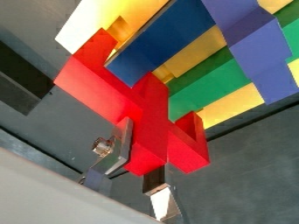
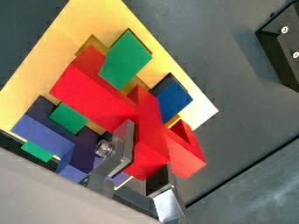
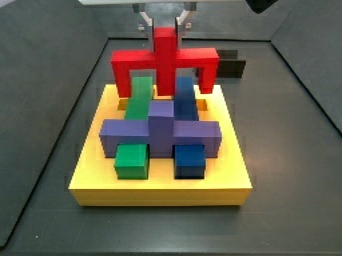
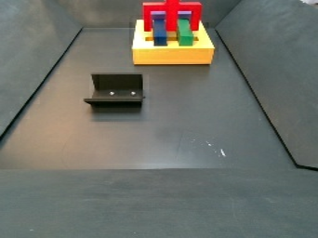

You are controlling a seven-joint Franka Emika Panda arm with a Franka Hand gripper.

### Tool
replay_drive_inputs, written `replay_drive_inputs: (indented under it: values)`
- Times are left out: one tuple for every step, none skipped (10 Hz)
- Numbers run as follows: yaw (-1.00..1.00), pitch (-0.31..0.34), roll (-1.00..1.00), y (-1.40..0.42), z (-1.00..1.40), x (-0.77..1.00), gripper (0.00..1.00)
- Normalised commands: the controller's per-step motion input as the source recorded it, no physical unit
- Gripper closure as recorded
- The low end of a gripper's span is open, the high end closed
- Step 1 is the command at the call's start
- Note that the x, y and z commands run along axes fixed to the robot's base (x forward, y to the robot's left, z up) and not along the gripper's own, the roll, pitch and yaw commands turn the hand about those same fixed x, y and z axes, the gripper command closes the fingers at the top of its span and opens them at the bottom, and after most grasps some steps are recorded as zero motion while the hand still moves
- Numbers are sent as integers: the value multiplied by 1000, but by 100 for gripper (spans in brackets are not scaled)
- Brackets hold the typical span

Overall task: Pick up the red object. Move up. Move to above the board. Insert the red object.
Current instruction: Insert the red object.

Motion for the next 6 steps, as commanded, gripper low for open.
replay_drive_inputs:
  values:
    - [-80, -57, -50, 6, -189, 6, 100]
    - [-103, -41, -57, 11, -151, 54, 100]
    - [-143, 0, -29, 71, 0, 240, 100]
    - [-123, 56, -16, 100, 23, 29, 100]
    - [-63, 67, 0, 29, 106, 0, 100]
    - [-89, 0, -33, 97, 0, 0, 100]
